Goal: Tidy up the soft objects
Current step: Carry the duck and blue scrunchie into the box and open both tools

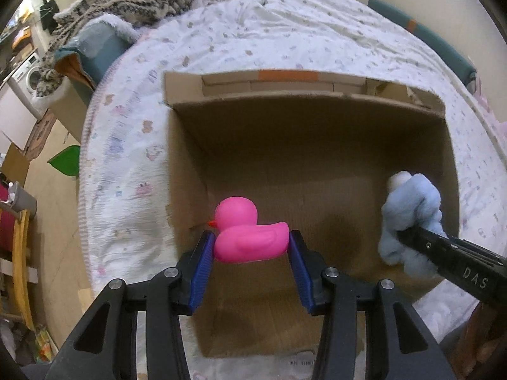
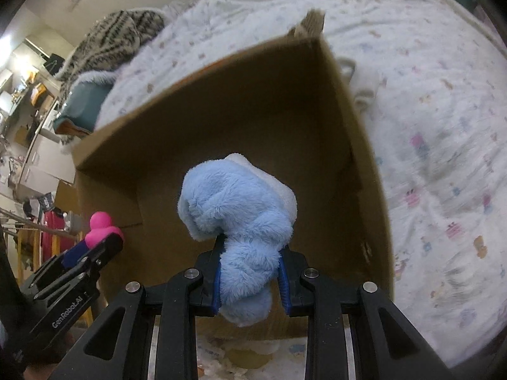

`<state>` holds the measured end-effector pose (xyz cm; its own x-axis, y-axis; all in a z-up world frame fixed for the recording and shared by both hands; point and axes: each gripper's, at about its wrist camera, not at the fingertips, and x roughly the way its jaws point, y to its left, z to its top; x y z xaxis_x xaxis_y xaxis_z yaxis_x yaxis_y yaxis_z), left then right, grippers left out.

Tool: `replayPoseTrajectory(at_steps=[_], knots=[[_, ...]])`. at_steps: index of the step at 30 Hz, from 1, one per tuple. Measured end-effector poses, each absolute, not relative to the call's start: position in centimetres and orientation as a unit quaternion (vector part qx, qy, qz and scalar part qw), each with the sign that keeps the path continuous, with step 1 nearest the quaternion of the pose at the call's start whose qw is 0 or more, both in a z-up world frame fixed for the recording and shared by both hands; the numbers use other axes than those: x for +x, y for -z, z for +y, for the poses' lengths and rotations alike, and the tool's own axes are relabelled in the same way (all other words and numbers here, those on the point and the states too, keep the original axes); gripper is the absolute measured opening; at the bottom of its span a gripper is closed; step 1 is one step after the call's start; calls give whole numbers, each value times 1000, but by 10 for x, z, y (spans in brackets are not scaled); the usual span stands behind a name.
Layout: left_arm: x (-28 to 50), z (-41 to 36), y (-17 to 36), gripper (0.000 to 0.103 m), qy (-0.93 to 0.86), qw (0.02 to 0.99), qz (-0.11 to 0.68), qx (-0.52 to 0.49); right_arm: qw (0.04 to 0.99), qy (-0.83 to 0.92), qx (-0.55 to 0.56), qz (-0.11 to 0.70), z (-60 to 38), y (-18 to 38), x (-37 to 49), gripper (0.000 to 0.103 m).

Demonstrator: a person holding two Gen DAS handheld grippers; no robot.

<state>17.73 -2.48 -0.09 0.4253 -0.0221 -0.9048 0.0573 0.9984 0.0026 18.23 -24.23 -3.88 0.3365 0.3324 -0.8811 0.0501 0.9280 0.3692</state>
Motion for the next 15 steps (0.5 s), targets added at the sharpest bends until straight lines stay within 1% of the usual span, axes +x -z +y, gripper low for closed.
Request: replayPoseTrajectory(at_steps=[7, 15], knots=[[180, -30, 21, 43, 27, 834, 551, 16, 788, -82, 163, 588, -242, 57, 183, 29], [178, -38, 26, 44, 30, 832, 553, 23, 786, -79, 152, 594, -235, 62, 184, 30]])
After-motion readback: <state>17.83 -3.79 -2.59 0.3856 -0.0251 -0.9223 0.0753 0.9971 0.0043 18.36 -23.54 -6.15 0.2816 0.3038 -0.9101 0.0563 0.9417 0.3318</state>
